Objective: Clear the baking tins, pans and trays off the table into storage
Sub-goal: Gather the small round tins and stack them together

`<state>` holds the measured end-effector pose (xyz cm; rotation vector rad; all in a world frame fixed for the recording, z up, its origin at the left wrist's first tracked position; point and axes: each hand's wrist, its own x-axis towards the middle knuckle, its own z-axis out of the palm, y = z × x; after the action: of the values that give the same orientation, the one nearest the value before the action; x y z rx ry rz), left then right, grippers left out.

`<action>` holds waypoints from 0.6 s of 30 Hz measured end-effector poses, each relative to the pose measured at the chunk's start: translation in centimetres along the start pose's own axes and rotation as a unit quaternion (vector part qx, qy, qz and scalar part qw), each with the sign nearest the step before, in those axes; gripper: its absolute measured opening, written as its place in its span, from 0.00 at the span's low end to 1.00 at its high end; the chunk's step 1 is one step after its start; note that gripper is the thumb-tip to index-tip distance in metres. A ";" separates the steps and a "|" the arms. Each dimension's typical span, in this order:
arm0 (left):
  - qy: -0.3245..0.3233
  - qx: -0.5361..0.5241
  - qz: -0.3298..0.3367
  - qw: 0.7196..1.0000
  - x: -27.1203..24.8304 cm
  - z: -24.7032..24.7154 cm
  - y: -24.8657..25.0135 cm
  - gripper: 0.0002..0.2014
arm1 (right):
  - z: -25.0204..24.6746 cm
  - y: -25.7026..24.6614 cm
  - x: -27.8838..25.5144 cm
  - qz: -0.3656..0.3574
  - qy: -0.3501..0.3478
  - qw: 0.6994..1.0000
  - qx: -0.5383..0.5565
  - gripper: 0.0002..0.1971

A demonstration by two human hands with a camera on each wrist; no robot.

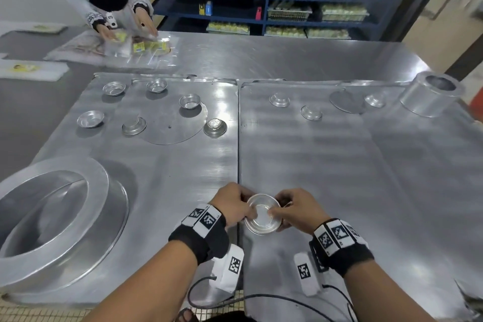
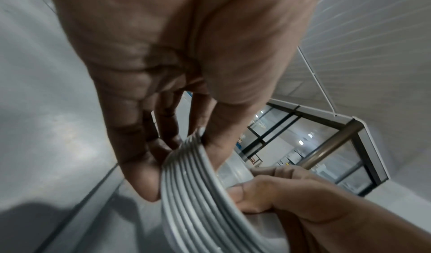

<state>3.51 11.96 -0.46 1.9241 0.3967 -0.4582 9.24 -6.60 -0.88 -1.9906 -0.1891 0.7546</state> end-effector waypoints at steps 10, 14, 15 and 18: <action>-0.025 0.142 0.019 0.989 0.7 2.4 0.7 0.18 | -1.3 2.4 -0.7 0.040 -0.003 0.999 -0.020 0.06; -0.026 0.164 0.010 0.986 1.1 2.6 0.7 0.16 | -1.3 2.5 -0.4 0.039 -0.011 0.999 -0.028 0.05; -0.029 0.165 0.009 0.986 1.3 2.5 0.6 0.16 | -1.4 2.4 -0.4 0.036 -0.017 0.999 -0.032 0.05; -0.058 0.168 0.003 0.984 1.9 2.1 0.6 0.13 | -2.2 1.8 -0.3 0.029 -0.061 0.996 -0.054 0.07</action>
<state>5.21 9.90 -1.64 2.2094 0.2473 -0.6638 9.96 -9.34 -1.50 -2.0594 -0.2489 0.9224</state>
